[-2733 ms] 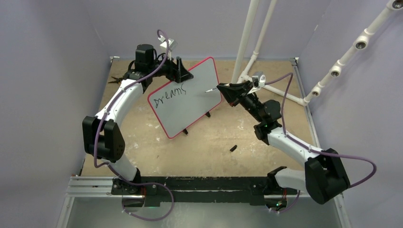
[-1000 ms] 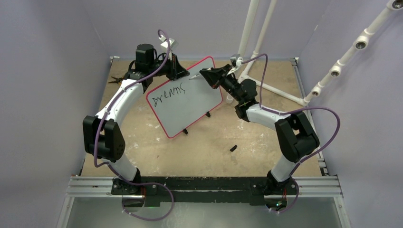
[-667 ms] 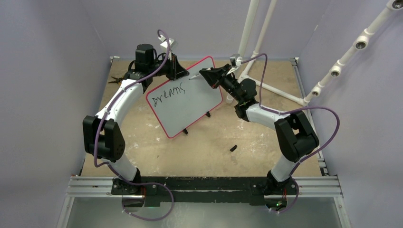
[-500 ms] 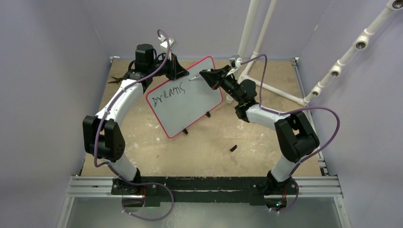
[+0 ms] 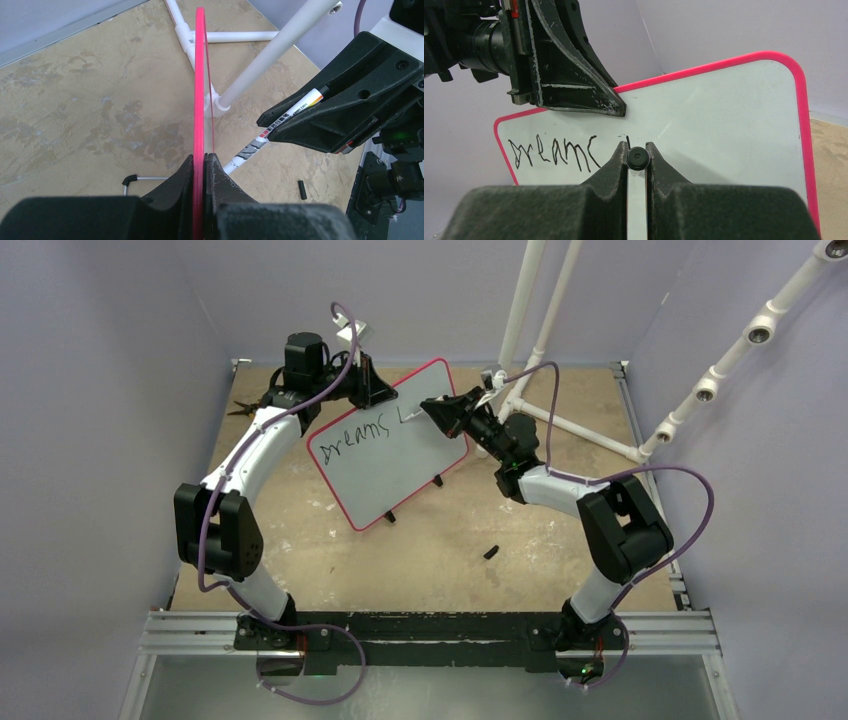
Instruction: Write a sentence on the whiteboard
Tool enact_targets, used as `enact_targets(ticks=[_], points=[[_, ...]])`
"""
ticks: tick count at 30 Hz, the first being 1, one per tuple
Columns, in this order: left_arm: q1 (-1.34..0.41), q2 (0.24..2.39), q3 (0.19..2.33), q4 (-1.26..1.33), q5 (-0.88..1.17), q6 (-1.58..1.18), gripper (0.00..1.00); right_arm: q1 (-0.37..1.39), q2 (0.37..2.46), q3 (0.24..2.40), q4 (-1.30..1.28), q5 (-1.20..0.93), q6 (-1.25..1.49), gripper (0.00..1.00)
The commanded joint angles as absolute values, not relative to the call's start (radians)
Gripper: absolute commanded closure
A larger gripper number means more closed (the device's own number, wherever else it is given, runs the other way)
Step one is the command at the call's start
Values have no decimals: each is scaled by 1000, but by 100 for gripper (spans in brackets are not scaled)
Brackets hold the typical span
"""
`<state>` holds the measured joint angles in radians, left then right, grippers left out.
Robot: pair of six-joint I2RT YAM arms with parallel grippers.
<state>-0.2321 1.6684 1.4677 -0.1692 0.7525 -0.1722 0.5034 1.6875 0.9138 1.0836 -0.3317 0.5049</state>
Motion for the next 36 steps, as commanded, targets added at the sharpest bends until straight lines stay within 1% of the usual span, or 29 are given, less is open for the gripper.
enact_targets(ticks=[1, 9, 18, 27, 36], points=[[-245, 1681, 1436, -190, 787, -153, 100, 507, 1669, 911, 1135, -292, 515, 100], [-245, 1681, 1434, -188, 788, -152, 100, 508, 1669, 914, 1194, -255, 543, 100], [-245, 1679, 1434, -187, 789, -152, 100, 507, 1653, 896, 1144, -198, 510, 100], [-245, 1680, 1434, -185, 790, -154, 100, 508, 1641, 845, 1145, -210, 505, 100], [-245, 1683, 1435, -184, 790, -155, 100, 518, 1680, 883, 1180, -282, 522, 100]])
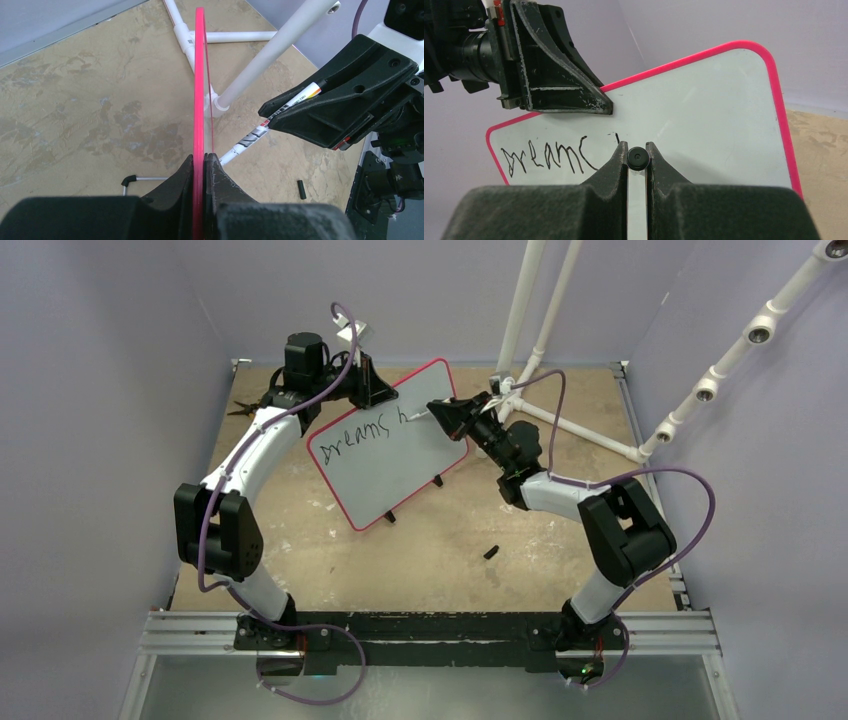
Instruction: Write a sentence on the whiteboard
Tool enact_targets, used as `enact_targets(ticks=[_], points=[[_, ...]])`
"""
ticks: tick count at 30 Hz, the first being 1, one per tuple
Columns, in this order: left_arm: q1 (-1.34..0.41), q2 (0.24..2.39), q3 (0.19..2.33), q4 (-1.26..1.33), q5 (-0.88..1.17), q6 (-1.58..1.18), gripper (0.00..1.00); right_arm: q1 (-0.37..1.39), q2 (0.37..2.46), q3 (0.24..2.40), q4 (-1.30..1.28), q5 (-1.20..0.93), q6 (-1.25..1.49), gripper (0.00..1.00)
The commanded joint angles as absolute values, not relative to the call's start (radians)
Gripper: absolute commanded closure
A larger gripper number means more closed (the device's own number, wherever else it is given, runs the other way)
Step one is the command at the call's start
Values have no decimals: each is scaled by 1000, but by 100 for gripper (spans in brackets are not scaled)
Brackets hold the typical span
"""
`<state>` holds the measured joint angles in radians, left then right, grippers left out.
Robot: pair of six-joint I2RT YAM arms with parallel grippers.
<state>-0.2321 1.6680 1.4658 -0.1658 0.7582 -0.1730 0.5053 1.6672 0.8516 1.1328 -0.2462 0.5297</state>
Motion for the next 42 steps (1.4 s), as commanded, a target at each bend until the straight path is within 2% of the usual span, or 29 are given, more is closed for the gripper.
enact_targets(ticks=[1, 18, 42], points=[[-245, 1684, 1435, -184, 791, -155, 100, 523, 1683, 887, 1180, -282, 522, 100], [-244, 1680, 1432, -184, 792, -153, 100, 532, 1591, 802, 1266, -208, 560, 100], [-244, 1681, 1431, -184, 798, -153, 100, 531, 1664, 864, 1235, -140, 536, 100]])
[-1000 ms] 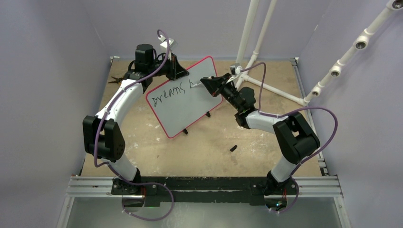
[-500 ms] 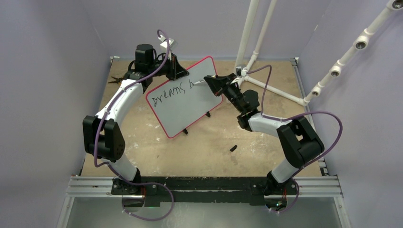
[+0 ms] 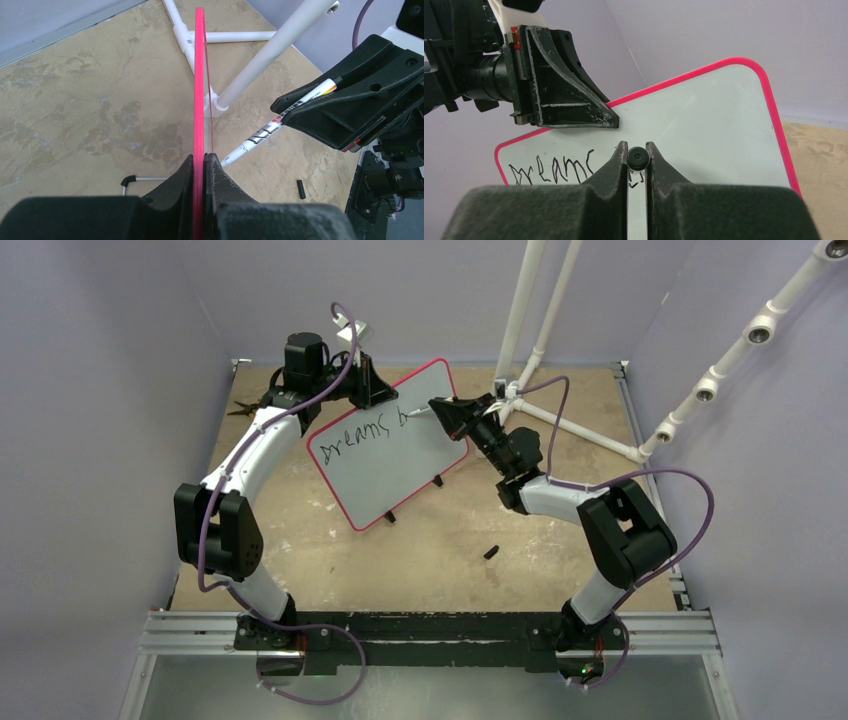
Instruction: Write a sentence on the whiteboard
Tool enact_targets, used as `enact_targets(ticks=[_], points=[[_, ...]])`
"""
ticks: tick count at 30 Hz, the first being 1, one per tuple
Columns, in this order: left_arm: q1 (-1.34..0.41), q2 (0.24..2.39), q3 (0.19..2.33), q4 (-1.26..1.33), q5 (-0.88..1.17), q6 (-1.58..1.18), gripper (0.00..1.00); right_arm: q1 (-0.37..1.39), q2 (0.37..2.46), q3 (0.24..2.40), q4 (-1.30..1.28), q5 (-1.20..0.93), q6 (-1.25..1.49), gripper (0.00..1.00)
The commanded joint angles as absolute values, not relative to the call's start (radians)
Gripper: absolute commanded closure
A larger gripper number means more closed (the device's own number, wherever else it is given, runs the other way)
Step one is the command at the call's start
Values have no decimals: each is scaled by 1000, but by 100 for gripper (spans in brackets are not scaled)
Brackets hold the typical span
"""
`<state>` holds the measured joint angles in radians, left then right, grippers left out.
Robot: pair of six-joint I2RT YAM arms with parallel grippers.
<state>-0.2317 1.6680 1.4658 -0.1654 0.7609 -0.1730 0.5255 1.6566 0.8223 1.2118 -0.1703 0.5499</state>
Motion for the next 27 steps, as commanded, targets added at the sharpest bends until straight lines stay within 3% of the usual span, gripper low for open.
enact_targets(ticks=[1, 27], points=[[-244, 1681, 1433, -184, 798, -154, 100, 531, 1664, 865, 1230, -135, 534, 100], [-244, 1680, 1433, -185, 798, -153, 100, 530, 1646, 858, 1195, -26, 515, 100]])
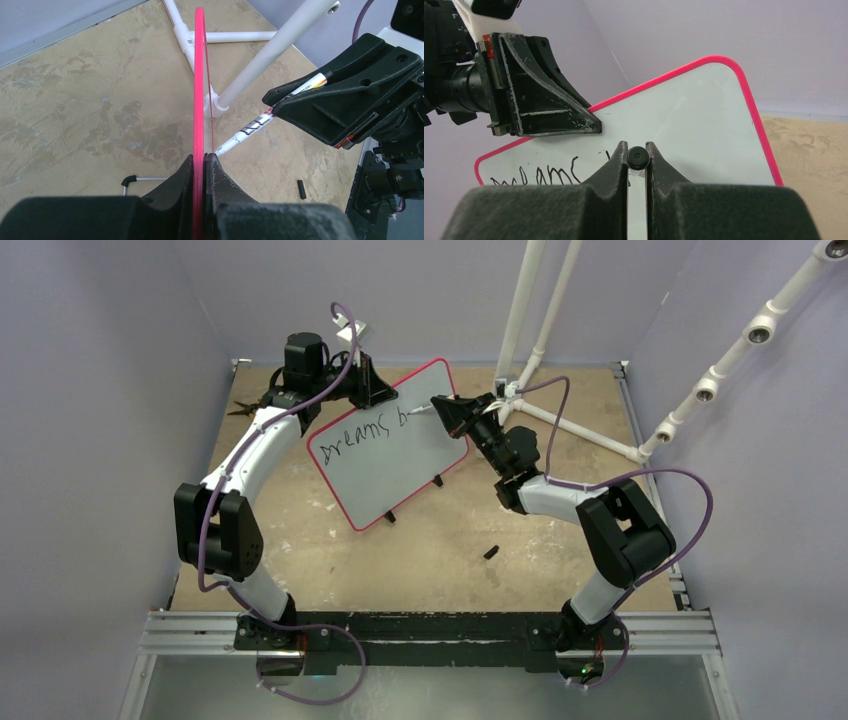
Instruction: Write a sentence on the whiteboard
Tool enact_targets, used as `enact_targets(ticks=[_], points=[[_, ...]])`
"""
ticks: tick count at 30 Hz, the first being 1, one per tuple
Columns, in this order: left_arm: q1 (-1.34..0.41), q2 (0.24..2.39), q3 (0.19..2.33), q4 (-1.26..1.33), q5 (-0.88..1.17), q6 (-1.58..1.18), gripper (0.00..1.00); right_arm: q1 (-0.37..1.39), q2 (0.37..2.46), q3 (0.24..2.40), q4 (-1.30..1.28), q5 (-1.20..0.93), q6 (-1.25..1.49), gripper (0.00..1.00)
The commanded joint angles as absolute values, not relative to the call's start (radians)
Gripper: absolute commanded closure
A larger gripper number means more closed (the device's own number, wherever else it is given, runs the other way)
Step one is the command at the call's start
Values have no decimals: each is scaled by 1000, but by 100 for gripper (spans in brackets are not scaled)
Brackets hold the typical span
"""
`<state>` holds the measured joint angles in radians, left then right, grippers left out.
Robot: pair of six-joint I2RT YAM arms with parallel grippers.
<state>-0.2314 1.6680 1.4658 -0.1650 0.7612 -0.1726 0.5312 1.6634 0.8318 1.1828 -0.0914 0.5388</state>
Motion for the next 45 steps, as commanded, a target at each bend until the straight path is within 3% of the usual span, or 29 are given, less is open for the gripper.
enact_targets(ticks=[1, 28, 45], points=[[-244, 1679, 1432, -184, 798, -154, 100, 530, 1643, 858, 1197, -23, 515, 100], [-244, 1675, 1432, -181, 801, -157, 100, 531, 1692, 901, 1234, -125, 528, 100], [-244, 1677, 1431, -177, 802, -160, 100, 530, 1679, 804, 1230, -118, 522, 100]])
